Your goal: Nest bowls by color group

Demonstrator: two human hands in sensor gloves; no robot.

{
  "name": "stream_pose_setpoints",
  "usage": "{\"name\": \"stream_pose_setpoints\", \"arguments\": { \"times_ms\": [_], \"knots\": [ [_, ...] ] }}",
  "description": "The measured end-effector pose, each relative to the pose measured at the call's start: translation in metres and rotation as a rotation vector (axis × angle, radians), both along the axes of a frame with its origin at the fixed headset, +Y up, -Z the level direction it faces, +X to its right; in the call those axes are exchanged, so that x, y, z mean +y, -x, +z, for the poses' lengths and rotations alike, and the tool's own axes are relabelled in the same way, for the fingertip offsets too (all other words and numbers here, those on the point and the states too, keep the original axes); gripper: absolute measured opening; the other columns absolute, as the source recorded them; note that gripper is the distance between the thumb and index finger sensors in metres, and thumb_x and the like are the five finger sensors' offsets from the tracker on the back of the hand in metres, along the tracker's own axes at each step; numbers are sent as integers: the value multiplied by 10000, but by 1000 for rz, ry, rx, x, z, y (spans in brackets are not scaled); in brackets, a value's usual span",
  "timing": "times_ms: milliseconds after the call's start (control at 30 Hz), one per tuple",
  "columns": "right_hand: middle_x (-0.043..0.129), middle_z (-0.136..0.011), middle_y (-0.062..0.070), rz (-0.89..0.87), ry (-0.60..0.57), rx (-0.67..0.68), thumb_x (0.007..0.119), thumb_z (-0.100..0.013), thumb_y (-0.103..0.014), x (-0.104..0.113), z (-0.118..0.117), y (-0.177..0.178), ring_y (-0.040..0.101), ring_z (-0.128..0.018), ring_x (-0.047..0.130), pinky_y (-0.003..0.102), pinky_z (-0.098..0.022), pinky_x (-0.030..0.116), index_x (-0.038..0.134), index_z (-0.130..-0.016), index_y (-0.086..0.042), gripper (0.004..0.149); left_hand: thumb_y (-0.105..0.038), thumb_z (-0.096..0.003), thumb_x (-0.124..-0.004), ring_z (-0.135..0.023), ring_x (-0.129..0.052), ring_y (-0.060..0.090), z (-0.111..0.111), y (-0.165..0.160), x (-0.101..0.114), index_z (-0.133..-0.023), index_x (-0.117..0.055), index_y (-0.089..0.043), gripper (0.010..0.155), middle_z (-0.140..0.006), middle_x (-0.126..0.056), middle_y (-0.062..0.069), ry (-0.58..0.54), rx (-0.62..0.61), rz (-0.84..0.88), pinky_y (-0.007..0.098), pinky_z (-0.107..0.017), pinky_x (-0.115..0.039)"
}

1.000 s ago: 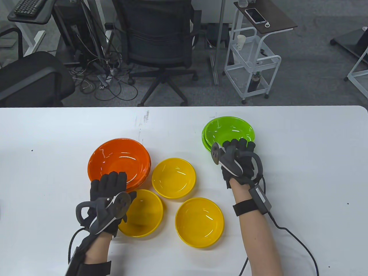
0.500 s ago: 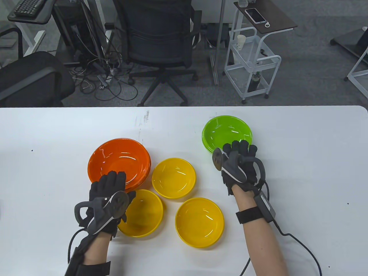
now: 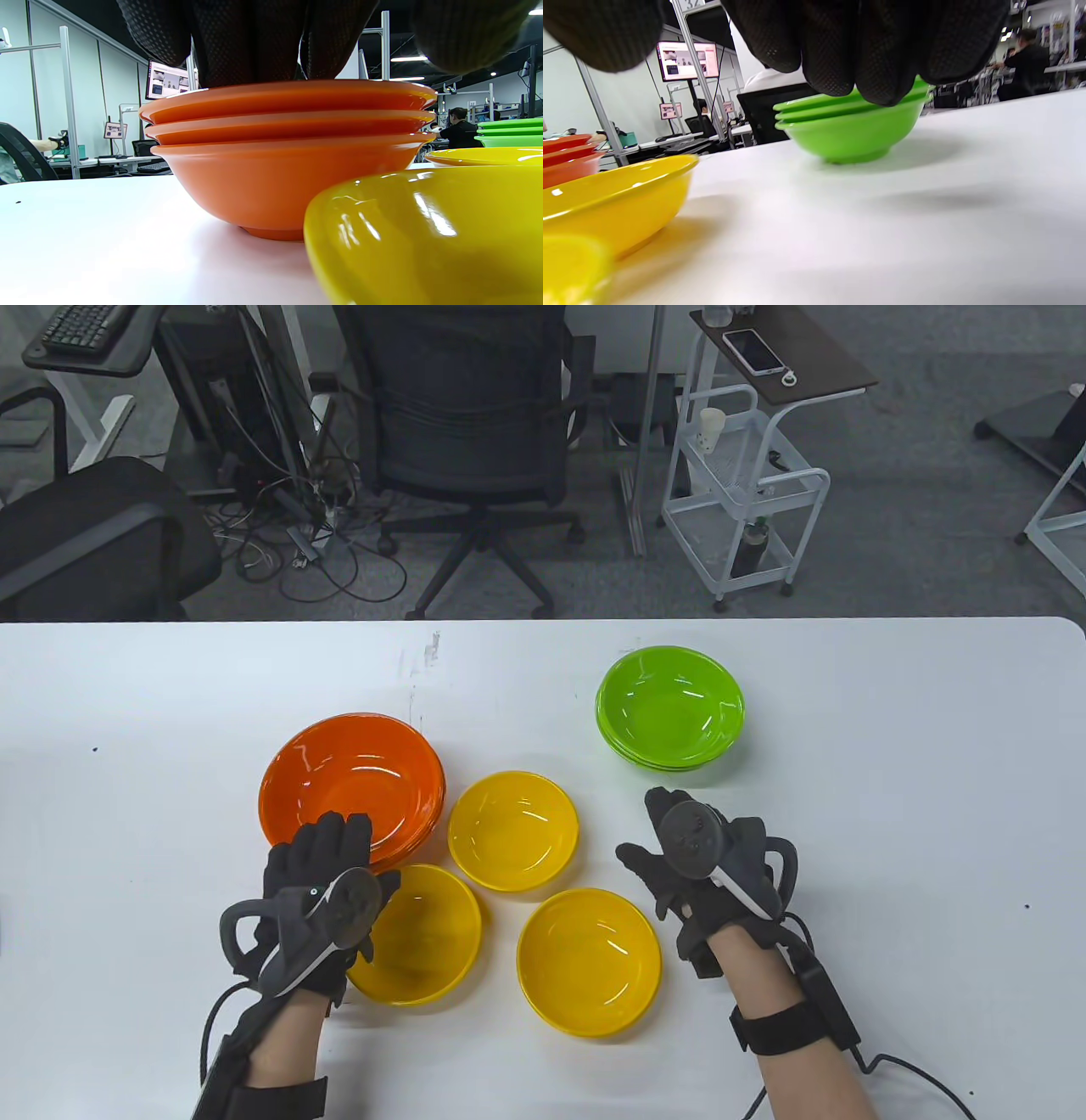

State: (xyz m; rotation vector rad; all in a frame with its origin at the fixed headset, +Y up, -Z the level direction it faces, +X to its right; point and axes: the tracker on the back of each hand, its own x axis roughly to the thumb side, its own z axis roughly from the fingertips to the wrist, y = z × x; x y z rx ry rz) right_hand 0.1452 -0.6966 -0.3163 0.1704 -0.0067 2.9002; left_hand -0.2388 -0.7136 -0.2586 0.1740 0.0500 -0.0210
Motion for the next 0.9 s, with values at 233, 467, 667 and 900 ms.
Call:
{"name": "stream_pose_setpoints", "arguments": {
  "times_ms": [233,467,667,900],
  "knots": [
    [885,-860,77,39,110,100,819,-322,-658,-15,7,10,315,-638,1039,456,-459,866,690,-962,-222,785,-658,-406,-746,-995,-860,319,0,2,1,-1055,-706,-322,731,-1106,-782,71,-3,9,-4,510,-750,-668],
    [970,-752,20,76,151,149,867,-337,-567,-24,11,20,232,-508,1100,386,-377,913,756,-909,-234,671,-658,-409,-745,-997,-859,318,0,3,2,-1056,-705,-320,731,-1106,-782,70,10,14,0,514,-747,-667],
    [1014,-670,-8,47,159,176,894,-358,-463,-28,12,26,183,-426,1126,352,-323,935,811,-855,-231,554,-658,-408,-745,-996,-860,318,0,3,2,-1056,-706,-320,732,-1107,-781,73,7,12,4,515,-747,-668],
    [1041,-608,-20,10,156,208,886,-374,-350,-28,11,27,148,-326,1138,324,-273,950,861,-805,-238,446,-660,-407,-745,-996,-859,322,0,5,2,-1054,-709,-321,731,-1106,-782,74,8,18,15,522,-740,-677]
  ]
}}
